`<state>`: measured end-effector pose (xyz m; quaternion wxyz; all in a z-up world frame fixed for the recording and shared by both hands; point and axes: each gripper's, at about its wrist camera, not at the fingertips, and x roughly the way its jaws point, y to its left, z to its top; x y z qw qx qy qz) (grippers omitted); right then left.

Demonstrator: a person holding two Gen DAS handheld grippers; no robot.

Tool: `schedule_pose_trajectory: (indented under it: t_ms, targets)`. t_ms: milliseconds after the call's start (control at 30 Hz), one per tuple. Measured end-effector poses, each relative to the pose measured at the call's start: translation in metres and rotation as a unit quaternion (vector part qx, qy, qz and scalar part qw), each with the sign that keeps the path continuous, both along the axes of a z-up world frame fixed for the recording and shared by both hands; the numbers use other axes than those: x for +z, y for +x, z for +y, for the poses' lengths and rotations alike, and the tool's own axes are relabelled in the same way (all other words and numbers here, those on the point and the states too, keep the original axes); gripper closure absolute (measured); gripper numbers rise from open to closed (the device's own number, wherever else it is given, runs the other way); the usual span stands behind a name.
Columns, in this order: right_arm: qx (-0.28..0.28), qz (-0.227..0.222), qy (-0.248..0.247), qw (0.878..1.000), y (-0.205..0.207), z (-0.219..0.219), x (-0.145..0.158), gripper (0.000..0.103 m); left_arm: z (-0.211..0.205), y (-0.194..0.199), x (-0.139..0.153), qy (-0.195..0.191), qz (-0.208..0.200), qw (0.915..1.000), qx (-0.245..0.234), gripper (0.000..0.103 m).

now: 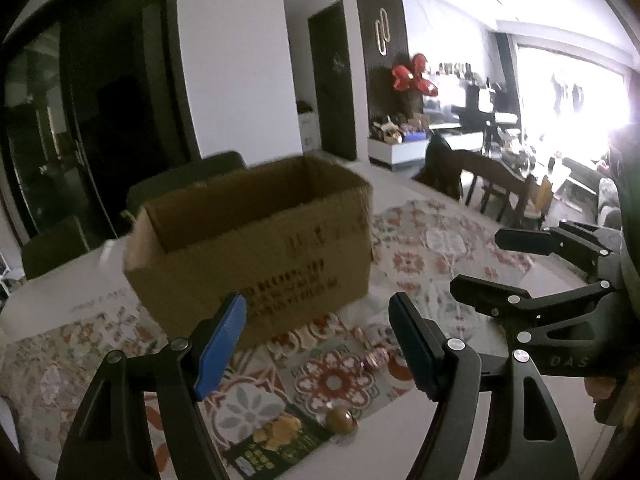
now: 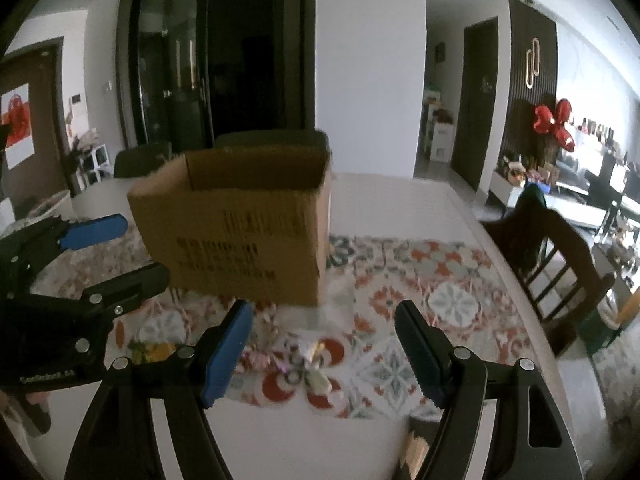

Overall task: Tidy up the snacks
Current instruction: 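Withdraw both tools from the box toward the wrapped candies, then grasp the purple-wrapped candy with the left tool while the right tool grasps the white-green wrapped candy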

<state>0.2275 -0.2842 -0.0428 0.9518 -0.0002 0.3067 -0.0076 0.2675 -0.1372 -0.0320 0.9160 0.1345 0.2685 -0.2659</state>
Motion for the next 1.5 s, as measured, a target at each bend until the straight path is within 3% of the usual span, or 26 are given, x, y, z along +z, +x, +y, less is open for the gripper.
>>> schedule_pose_trajectory:
  t_ms: [267,500,733,1100,1233,1500]
  targets:
    - [0.013,0.061,-0.010,0.998,0.006,-0.001,-0.034,0.029,-0.012,0.008,-0.042,0.043,0.053,0.9970,-0.038,0.030]
    - [0.039,0.125,-0.001,0.991,0.019,-0.004,-0.065,0.030,-0.033,0.017,-0.065,0.092,0.092,0.9876,-0.089,0.031]
    - [0.055,0.173,-0.003,0.983,0.031,-0.005,-0.089,0.035,-0.045,0.033,-0.086,0.114,0.127,0.9771,-0.126,0.036]
    - [0.075,0.179,-0.022,0.981,0.041,-0.004,-0.100,0.048,-0.053,0.048,-0.098,0.114,0.148,0.9709,-0.150,0.039]
    - [0.073,0.177,-0.011,0.981,0.044,-0.007,-0.101,0.049,-0.057,0.054,-0.099,0.105,0.156,0.9713,-0.146,0.043]
    - [0.070,0.174,0.013,0.982,0.051,-0.010,-0.103,0.061,-0.061,0.058,-0.103,0.093,0.175,0.9697,-0.143,0.058]
